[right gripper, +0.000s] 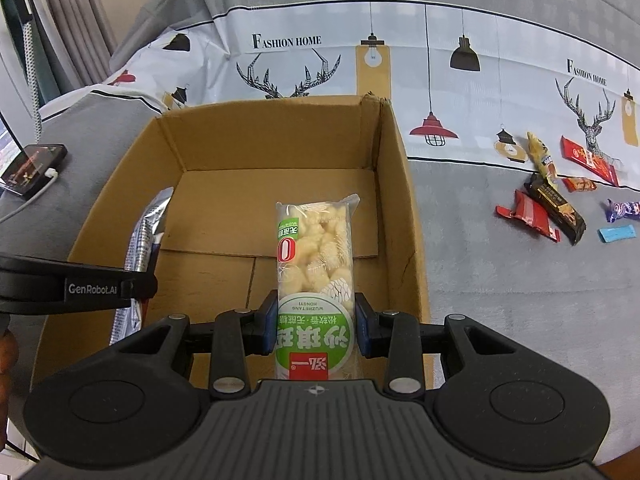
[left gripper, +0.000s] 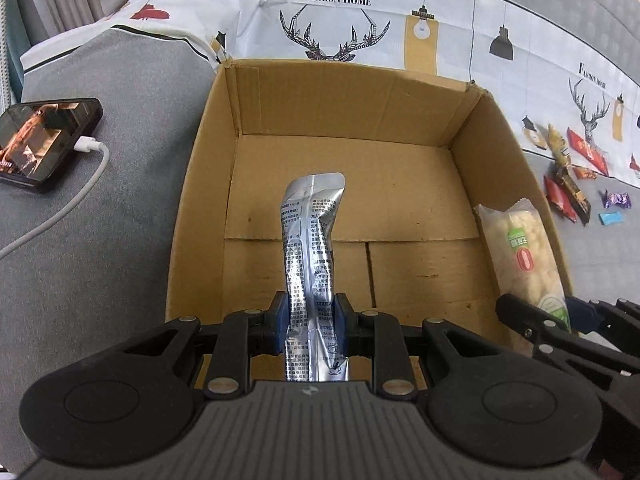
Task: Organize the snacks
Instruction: 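Carry both snacks over the box and open both tools to drop them, then withdraw both tools from the box toward the remaining snacks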
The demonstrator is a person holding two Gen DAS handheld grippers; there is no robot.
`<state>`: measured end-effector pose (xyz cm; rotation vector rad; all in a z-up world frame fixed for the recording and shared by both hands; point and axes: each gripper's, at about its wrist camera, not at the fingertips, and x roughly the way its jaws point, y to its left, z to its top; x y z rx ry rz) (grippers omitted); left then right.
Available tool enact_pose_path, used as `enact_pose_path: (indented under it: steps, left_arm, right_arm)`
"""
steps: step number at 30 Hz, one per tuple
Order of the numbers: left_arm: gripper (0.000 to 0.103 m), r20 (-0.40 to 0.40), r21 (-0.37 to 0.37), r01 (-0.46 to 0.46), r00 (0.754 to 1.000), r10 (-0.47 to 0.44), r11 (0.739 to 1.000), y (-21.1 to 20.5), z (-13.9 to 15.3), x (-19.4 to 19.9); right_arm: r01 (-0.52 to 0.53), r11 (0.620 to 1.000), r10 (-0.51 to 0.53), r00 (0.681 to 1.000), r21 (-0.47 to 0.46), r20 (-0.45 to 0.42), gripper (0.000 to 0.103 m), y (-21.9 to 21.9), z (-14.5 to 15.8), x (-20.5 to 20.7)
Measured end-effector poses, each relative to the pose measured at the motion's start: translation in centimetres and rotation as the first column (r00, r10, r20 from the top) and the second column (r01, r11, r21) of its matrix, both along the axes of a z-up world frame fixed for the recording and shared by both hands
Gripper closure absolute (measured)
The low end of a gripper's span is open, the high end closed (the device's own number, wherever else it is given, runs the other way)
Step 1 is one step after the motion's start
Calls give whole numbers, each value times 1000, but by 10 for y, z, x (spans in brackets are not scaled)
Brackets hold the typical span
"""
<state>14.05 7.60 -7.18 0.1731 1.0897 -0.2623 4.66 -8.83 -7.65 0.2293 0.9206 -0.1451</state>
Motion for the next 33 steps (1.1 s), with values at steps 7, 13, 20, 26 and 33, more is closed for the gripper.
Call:
enact_pose_path:
  steps: [7, 13, 20, 26, 33]
  left_arm:
    - [2, 90, 30, -27, 996, 24, 999, 1, 10, -6]
    - [0, 198, 64, 2, 980, -15, 998, 3, 33, -43]
    - [0, 203, 56, -38, 979, 26, 998, 22, 45, -115]
    - [0, 233, 37, -48, 972, 38, 998, 41, 63, -169]
    - [0, 306, 28, -59, 951, 48, 998, 46, 84, -212]
  right_arm:
    - [49, 999, -49, 998, -7, 43, 34, -3, 7, -2]
    - [59, 997, -53, 992, -56, 113, 16, -3, 37, -28]
    - [19, 997, -9, 991, -76, 134, 14, 25, 61, -98]
    - [-30, 988, 60, 979, -150, 194, 10, 54, 80, -158]
    - [-24, 990, 57, 968, -139, 243, 9, 63, 97, -197]
